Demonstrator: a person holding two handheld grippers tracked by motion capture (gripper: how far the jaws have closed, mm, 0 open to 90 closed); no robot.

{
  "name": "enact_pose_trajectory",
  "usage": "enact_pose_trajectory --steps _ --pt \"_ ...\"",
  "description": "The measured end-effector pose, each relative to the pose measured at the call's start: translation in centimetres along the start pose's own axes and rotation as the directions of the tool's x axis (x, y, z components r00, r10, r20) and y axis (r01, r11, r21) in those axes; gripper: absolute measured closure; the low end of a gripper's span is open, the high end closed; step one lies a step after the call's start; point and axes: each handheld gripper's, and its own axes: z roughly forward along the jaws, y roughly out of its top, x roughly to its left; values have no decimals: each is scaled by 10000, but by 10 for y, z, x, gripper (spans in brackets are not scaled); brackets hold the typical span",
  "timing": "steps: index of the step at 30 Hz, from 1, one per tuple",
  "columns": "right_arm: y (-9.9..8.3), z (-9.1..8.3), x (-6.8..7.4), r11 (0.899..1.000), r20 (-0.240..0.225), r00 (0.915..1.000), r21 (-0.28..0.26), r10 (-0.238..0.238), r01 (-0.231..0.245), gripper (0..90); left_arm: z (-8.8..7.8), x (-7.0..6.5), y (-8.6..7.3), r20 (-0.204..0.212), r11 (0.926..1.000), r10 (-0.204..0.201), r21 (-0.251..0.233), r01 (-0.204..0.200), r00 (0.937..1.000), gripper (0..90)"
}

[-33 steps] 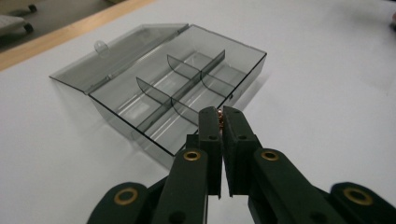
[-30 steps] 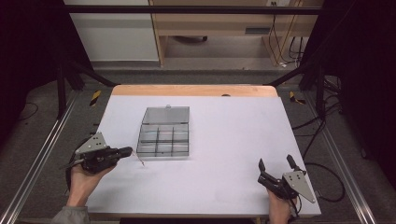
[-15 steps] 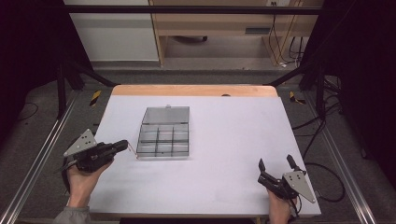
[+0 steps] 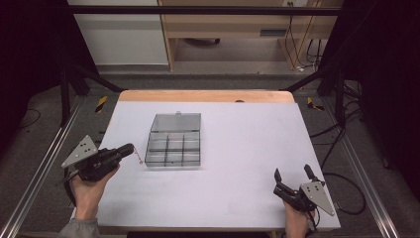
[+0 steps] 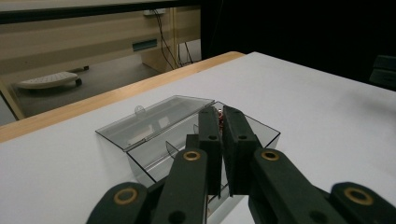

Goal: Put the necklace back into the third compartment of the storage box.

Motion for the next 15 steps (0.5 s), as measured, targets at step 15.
enact_pose_trajectory --steps 15 --pt "0 0 0 10000 3 10000 -10 8 -8 43 2 -4 5 -79 9997 -100 -229 98 9999 859"
